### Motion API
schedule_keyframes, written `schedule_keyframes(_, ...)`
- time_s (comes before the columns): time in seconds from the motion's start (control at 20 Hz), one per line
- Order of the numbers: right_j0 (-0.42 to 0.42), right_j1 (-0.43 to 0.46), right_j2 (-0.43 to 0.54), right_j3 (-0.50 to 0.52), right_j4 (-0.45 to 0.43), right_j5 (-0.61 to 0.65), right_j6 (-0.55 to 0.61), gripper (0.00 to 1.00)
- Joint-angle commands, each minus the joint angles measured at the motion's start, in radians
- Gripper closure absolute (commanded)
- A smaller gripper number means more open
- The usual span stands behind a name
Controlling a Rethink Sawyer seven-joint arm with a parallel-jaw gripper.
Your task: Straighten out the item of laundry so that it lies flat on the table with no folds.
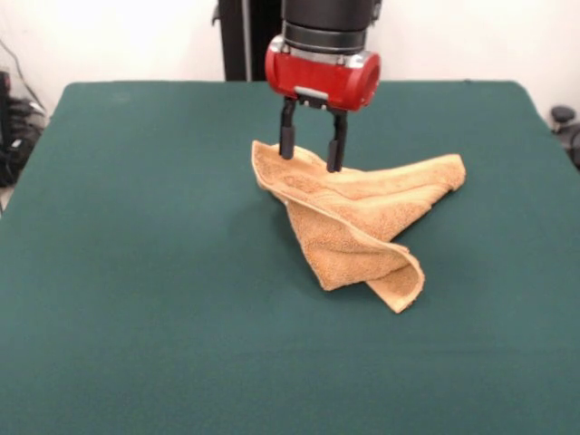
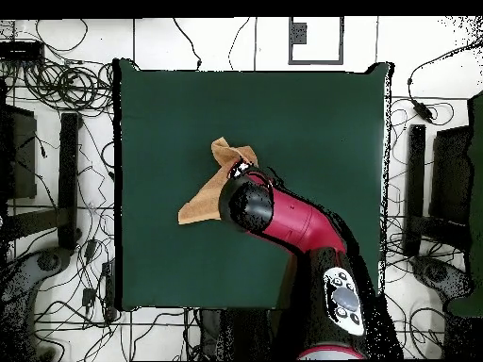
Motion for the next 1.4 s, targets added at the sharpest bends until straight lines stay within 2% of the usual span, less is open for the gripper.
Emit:
schedule_keyframes(0.05, 0.013, 0.033, 0.053, 0.078, 0.051, 0.044, 0.215, 0.0)
schedule_keyframes(0.35, 0.027, 0.044, 0.028, 0.064, 0.037, 0.048, 0.206, 0.0)
schedule_keyframes(0.75, 0.01, 0.068, 0.036, 0.077, 0.022, 0.009, 0.195, 0.0)
schedule_keyframes(1.15, -0.05, 0.099, 0.057, 0.086, -0.028, -0.018, 0.133, 0.0)
schedule_keyframes(1.4, -0.043, 0.107, 0.037, 0.093, -0.043, -0.022, 0.131, 0.0)
